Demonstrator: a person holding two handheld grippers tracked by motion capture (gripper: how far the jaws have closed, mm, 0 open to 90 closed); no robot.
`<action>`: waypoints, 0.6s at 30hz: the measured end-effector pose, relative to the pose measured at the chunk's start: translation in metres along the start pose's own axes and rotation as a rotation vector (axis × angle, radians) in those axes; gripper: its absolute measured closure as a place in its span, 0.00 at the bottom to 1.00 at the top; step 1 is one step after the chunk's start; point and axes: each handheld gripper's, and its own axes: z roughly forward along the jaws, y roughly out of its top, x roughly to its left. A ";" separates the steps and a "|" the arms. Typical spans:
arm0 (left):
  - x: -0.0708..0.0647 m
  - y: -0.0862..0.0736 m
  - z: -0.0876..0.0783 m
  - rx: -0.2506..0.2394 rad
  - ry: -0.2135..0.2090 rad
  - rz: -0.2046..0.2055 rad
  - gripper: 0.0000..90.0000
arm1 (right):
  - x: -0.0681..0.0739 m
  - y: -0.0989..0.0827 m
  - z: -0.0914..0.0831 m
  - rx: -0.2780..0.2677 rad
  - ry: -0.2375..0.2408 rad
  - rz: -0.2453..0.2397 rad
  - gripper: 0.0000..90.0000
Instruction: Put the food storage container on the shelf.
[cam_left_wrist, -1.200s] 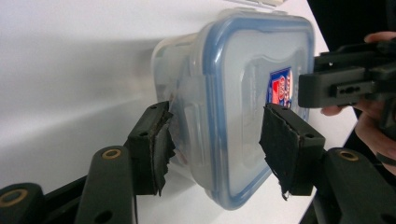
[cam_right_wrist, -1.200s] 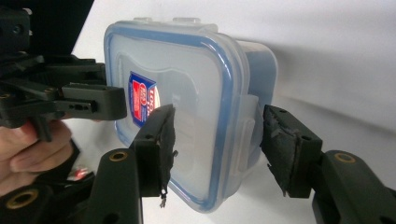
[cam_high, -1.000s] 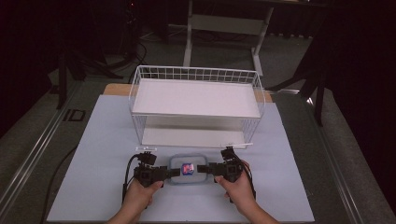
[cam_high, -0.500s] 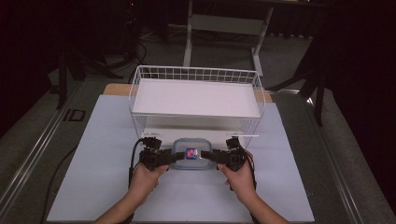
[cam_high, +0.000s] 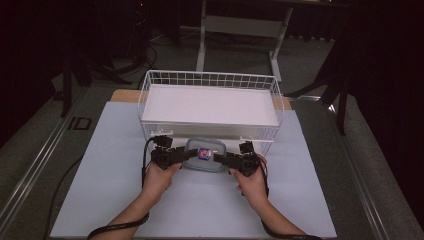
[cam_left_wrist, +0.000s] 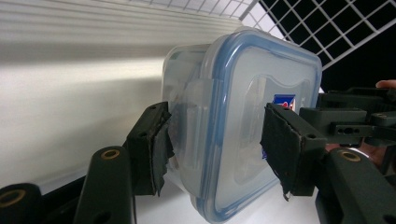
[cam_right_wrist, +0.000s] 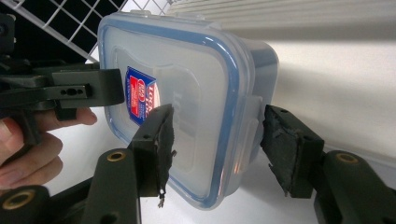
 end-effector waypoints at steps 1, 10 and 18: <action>0.003 0.000 0.001 0.005 -0.004 0.000 0.49 | -0.002 0.001 0.002 0.008 0.002 0.010 0.49; 0.010 -0.003 0.012 0.010 0.000 -0.008 0.49 | -0.007 0.010 0.009 -0.002 -0.029 0.002 0.49; 0.015 -0.002 0.017 0.014 0.017 -0.005 0.48 | -0.014 0.012 0.018 -0.017 -0.029 -0.005 0.49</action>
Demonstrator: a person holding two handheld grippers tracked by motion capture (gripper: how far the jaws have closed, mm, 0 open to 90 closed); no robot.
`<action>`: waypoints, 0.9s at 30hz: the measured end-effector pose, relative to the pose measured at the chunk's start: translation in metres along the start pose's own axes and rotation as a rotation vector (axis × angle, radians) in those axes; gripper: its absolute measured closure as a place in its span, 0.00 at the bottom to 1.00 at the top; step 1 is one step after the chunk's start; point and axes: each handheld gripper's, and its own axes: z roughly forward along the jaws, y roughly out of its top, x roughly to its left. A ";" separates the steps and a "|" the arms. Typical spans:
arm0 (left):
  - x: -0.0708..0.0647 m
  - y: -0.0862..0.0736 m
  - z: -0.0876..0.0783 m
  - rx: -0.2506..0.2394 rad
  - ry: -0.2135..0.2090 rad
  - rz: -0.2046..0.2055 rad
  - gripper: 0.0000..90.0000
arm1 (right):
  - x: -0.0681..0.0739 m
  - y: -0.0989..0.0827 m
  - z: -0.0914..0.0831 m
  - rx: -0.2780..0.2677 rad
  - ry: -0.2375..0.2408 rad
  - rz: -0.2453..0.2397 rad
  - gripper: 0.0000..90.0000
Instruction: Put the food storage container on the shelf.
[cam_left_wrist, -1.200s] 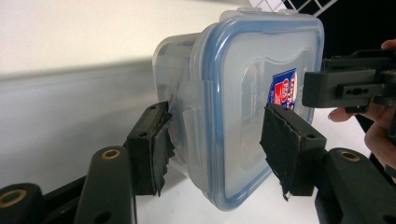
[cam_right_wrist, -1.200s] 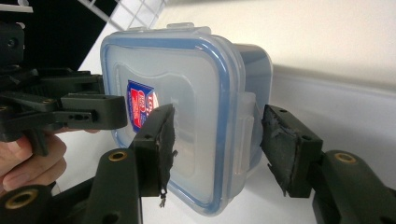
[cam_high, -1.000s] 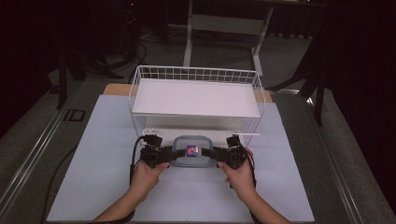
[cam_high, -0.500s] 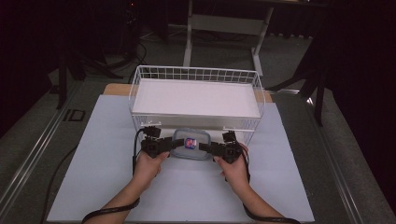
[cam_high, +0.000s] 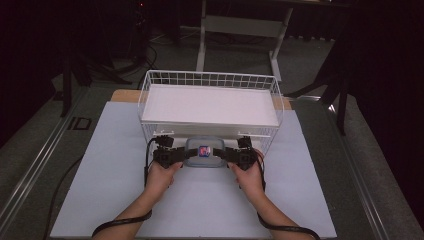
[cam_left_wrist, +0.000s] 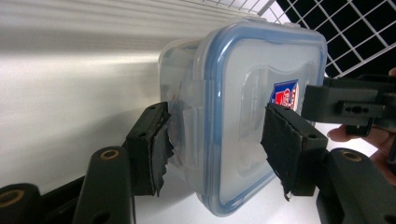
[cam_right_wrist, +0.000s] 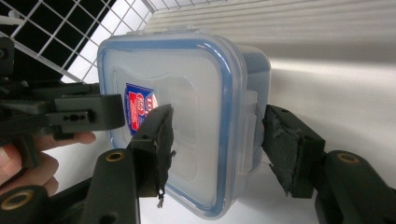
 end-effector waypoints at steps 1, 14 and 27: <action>-0.001 0.001 0.000 0.002 0.001 0.006 0.48 | -0.001 0.000 0.000 0.004 0.005 0.012 0.49; 0.002 0.002 0.009 -0.052 -0.006 0.077 0.41 | 0.004 0.003 0.001 -0.058 -0.069 -0.111 0.49; -0.001 0.005 0.019 -0.097 0.048 0.102 0.31 | 0.005 0.009 0.009 -0.101 -0.158 -0.204 0.44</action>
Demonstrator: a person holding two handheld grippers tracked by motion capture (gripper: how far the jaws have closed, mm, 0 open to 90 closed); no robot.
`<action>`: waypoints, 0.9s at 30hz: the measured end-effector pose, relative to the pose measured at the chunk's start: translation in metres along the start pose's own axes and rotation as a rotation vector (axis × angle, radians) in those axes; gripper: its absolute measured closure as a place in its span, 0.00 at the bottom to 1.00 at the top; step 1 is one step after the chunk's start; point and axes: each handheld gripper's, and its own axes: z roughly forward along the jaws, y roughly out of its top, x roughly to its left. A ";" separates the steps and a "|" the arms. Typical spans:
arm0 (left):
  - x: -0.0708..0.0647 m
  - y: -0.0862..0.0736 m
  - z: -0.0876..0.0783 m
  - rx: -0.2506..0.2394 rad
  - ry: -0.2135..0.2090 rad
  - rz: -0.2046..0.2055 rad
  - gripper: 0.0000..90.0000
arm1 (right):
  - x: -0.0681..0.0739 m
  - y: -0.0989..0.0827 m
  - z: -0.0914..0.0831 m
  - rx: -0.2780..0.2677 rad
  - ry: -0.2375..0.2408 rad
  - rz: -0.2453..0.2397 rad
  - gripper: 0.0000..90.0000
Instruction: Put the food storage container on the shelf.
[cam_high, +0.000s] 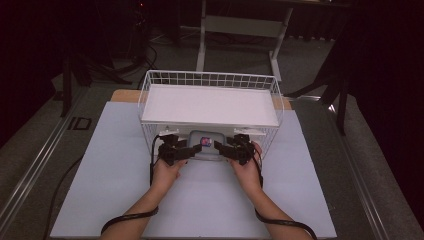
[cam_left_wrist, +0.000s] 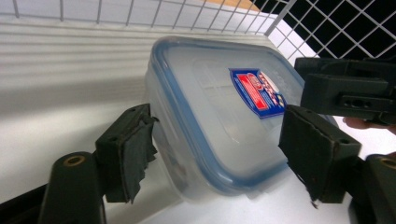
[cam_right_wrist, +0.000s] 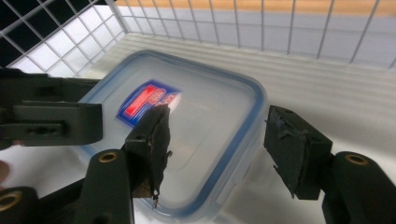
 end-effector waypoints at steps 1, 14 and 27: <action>-0.001 0.000 0.000 -0.001 0.002 -0.001 0.30 | 0.000 0.000 0.001 -0.002 -0.005 -0.002 0.43; -0.014 -0.003 -0.024 -0.026 -0.013 0.111 0.25 | 0.010 -0.008 -0.016 -0.069 -0.026 -0.132 0.44; -0.028 -0.031 -0.064 -0.032 -0.109 0.218 0.03 | 0.027 -0.022 -0.043 -0.058 0.073 -0.133 0.47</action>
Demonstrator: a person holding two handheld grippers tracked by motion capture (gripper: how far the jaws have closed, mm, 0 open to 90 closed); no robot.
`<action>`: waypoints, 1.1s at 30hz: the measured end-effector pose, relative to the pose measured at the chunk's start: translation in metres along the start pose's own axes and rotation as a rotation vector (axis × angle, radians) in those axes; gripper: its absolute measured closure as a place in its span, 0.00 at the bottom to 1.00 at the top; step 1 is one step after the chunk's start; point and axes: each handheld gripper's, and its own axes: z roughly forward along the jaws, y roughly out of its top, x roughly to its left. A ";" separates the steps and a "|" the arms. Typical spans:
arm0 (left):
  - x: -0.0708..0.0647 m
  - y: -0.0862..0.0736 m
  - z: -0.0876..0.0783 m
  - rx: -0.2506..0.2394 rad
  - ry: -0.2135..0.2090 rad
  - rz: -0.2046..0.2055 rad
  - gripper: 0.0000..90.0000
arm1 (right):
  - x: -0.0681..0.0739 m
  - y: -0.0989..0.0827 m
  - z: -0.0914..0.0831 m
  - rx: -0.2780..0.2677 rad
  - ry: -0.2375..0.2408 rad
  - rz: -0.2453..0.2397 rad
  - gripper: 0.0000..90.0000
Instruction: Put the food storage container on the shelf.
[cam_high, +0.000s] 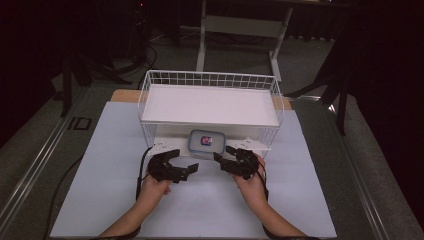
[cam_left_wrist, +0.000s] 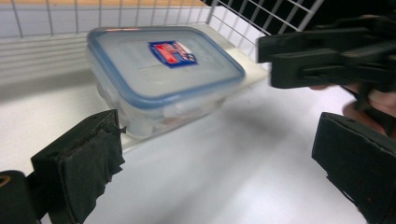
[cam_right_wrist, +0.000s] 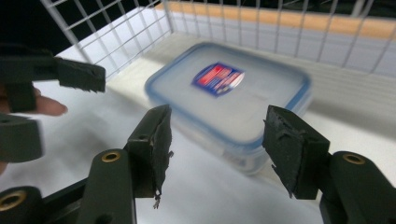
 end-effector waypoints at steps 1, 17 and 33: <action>-0.001 -0.001 -0.003 0.001 -0.003 0.009 0.03 | 0.001 -0.002 0.001 0.002 -0.002 -0.003 0.48; -0.008 -0.031 -0.010 -0.024 -0.024 0.001 0.03 | 0.014 -0.015 0.024 0.087 -0.061 -0.063 0.92; -0.007 -0.031 -0.011 -0.061 -0.017 0.005 0.03 | -0.006 -0.012 0.037 0.100 -0.152 -0.011 1.00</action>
